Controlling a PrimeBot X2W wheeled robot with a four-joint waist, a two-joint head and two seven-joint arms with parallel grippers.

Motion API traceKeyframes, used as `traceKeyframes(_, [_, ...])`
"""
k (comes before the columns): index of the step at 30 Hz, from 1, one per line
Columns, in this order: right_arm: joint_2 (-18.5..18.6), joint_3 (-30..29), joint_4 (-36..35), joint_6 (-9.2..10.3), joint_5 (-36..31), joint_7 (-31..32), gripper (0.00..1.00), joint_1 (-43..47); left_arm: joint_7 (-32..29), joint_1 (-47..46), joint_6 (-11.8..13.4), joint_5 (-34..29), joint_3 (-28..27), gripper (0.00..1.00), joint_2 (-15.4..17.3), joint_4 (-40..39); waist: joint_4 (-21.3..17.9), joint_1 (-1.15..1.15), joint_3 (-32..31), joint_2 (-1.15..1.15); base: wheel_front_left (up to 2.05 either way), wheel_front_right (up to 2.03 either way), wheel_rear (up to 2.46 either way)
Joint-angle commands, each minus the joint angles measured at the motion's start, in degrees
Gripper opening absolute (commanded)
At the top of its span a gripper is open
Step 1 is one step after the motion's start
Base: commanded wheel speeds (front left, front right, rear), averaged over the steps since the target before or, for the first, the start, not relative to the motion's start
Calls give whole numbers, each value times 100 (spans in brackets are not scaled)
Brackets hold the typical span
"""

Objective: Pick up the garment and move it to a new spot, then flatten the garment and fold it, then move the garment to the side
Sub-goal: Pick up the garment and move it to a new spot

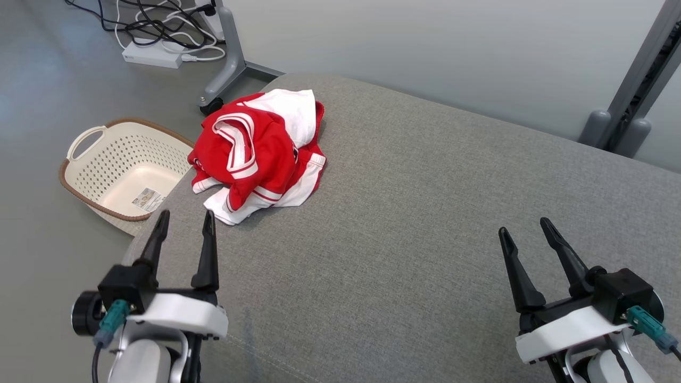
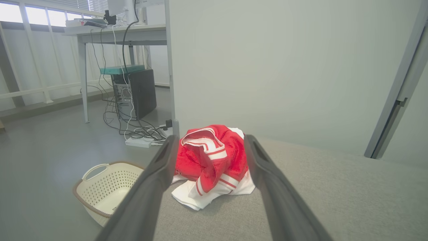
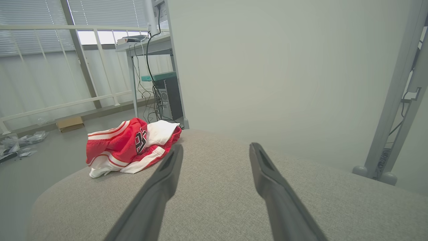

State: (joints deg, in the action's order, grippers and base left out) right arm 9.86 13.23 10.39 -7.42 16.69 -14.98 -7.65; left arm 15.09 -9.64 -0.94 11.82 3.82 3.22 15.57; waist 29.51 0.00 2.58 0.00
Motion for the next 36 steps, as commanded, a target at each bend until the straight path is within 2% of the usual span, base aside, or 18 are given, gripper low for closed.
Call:
traceKeyframes(1, [52, -10, 6, -13, 9, -31, 100, 42, 8, -189, -89, -58, -31, 100, 95, 78, 4, 0, -5, 0, 0, 0, 0])
traceKeyframes(4, [50, 15, -4, -12, 9, -31, 100, 66, -27, -584, -232, 19, -22, 100, 163, 317, -2, 0, 14, 0, 0, 0, 0])
traceKeyframes(8, [67, 101, -8, -12, 19, -31, 100, -56, -446, -1236, -412, 383, -120, 100, 290, 695, -106, 0, 106, 0, 0, 0, 0])
traceKeyframes(13, [52, 169, 8, -12, 33, -31, 100, -169, -874, -1875, -490, 686, -273, 100, 467, 1101, -311, 0, 263, 0, 0, 0, 0])
traceKeyframes(18, [85, 217, 23, -12, 4, -31, 100, -373, -1364, -2656, -596, 1227, -465, 100, 702, 1712, -690, 0, 549, 0, 0, 0, 0])
traceKeyframes(26, [135, 332, 14, -12, -27, -31, 100, -757, -2237, -3750, -660, 1674, -472, 100, 1309, 2984, -1338, 0, 1016, 0, 0, 0, 0])
traceKeyframes(31, [159, 412, 9, -12, -29, -31, 100, -940, -2703, -4130, -661, 1934, -509, 100, 1580, 3784, -1696, 0, 1209, 0, 0, 0, 0])
traceKeyframes(36, [177, 418, -33, -12, -37, -31, 100, -1084, -2820, -4357, -658, 2144, -647, 100, 1836, 4397, -2011, 0, 1421, 0, 0, 0, 0])
